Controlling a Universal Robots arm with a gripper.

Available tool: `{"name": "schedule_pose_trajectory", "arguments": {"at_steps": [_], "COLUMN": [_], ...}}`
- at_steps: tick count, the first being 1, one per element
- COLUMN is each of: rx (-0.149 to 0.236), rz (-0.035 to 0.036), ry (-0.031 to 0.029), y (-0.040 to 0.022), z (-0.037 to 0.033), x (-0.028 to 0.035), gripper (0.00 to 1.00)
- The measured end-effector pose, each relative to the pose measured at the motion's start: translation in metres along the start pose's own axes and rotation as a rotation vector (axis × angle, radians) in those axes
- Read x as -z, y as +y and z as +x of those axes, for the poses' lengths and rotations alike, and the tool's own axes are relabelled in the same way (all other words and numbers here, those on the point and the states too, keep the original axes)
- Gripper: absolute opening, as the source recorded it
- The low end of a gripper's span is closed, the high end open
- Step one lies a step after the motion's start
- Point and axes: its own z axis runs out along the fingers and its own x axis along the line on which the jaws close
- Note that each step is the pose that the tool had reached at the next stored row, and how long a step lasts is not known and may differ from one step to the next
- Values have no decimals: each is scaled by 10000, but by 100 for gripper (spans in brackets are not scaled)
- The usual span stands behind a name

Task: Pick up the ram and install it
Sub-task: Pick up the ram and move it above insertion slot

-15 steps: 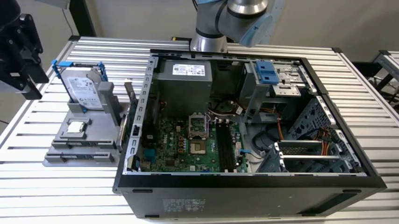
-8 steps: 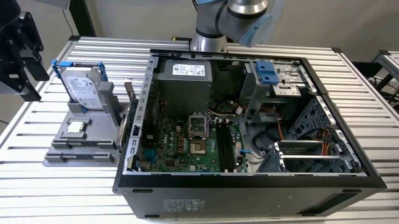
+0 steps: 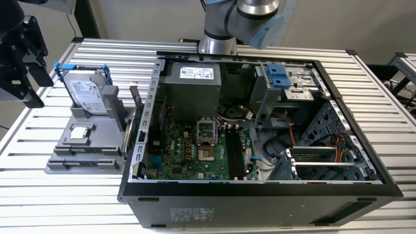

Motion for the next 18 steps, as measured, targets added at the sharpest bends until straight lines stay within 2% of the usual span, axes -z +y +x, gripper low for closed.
{"name": "schedule_pose_trajectory", "arguments": {"at_steps": [7,18], "rx": [-14,-207], "rz": [5,11], "ry": [-3,-5], "y": [1,3], "z": [1,1], "x": [-21,-169], "gripper": [100,100]}}
